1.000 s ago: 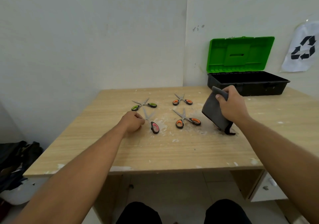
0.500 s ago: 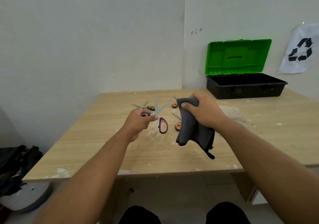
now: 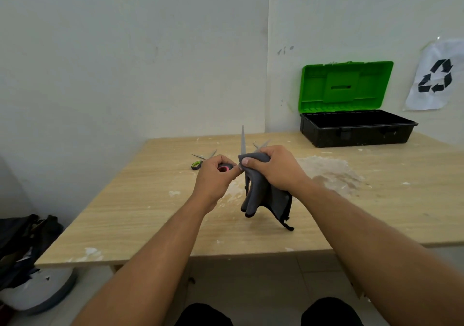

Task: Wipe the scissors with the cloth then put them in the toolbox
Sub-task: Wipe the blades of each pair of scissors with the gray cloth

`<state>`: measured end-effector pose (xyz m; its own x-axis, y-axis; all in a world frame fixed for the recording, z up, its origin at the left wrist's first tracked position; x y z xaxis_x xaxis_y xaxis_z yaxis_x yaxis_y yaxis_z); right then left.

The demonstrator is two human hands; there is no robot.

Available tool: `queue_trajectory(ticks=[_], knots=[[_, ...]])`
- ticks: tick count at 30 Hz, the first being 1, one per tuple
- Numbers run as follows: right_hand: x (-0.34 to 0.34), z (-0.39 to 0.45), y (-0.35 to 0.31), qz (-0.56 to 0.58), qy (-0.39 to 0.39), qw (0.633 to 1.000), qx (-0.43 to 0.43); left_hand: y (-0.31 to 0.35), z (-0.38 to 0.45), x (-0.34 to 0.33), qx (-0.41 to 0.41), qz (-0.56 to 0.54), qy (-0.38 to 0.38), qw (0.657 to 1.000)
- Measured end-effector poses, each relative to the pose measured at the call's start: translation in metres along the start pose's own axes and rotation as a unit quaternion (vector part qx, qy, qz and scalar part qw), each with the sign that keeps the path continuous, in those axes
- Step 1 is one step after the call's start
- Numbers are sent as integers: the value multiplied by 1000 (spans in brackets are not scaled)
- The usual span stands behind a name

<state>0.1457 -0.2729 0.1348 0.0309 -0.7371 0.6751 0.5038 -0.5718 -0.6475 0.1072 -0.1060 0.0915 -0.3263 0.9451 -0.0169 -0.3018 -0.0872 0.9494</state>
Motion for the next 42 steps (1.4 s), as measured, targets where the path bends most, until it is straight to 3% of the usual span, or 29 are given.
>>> queue_trajectory(ticks=[7, 25, 31, 42], knots=[[-3, 3, 8, -29, -61, 997, -36, -6, -1, 2, 4, 8, 14, 1000], [5, 1, 6, -21, -44, 999, -17, -4, -8, -8, 17, 14, 9, 1000], [-1, 4, 7, -84, -61, 994, -28, -4, -7, -10, 8, 21, 9, 1000], [-7, 8, 4, -93, -56, 994, -32, -10, -6, -14, 8, 59, 17, 998]])
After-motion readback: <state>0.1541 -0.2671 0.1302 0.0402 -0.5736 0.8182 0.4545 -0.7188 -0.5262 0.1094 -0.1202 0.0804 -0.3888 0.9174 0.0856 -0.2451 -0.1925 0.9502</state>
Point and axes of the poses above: each hand's wrist, its own z-axis towards the middle knuckle, its own x-axis out of the back of the hand, y = z × x, the point moved 10 cm from there along z, towards the middle knuckle, and after that the axes turned 9 degrees about -z, right-handed, at the moved point
